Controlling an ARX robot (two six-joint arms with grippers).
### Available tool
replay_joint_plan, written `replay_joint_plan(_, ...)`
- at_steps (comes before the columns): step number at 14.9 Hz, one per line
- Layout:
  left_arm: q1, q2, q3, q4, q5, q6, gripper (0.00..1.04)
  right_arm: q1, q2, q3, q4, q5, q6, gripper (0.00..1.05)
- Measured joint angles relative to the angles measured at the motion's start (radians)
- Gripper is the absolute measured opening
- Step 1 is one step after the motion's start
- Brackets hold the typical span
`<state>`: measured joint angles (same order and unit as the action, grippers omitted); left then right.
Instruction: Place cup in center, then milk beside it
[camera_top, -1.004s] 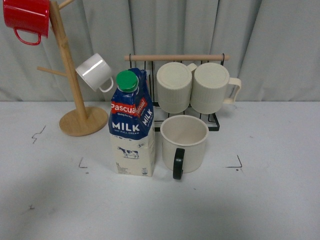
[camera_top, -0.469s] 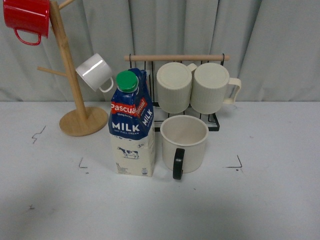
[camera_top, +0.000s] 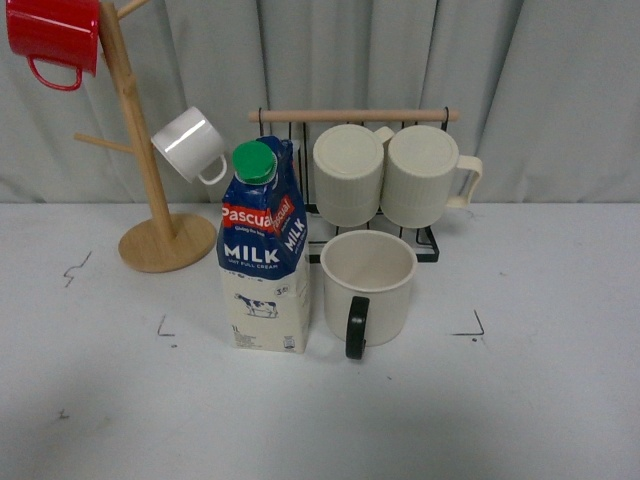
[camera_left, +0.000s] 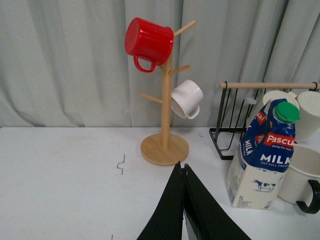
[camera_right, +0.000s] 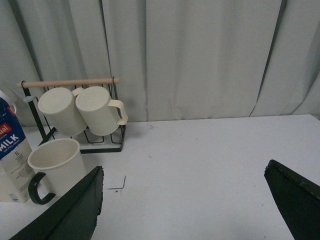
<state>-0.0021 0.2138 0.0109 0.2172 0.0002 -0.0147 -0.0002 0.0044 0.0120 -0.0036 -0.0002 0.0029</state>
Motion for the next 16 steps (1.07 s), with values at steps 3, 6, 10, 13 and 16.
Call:
replay_joint_plan(3, 0.002, -0.206, 0.000, -0.228, 0.000, 0.000, 0.02, 0.000, 0.000, 0.000, 0.001, 0.000, 0.000, 0.98)
replay_joint_plan(6, 0.002, -0.206, 0.000, -0.220, 0.000, 0.000, 0.02, 0.000, 0.000, 0.000, 0.000, 0.000, 0.000, 0.98)
replay_joint_plan(10, 0.002, -0.206, 0.000, -0.221, 0.000, 0.000, 0.20, 0.000, 0.000, 0.000, 0.000, 0.000, 0.000, 0.98)
replay_joint_plan(13, 0.002, -0.206, 0.000, -0.221, 0.000, 0.000, 0.47, 0.000, 0.000, 0.000, 0.000, 0.000, 0.000, 0.98)
replay_joint_plan(16, 0.002, -0.206, 0.000, -0.221, 0.000, 0.000, 0.87, 0.000, 0.000, 0.000, 0.000, 0.000, 0.000, 0.98)
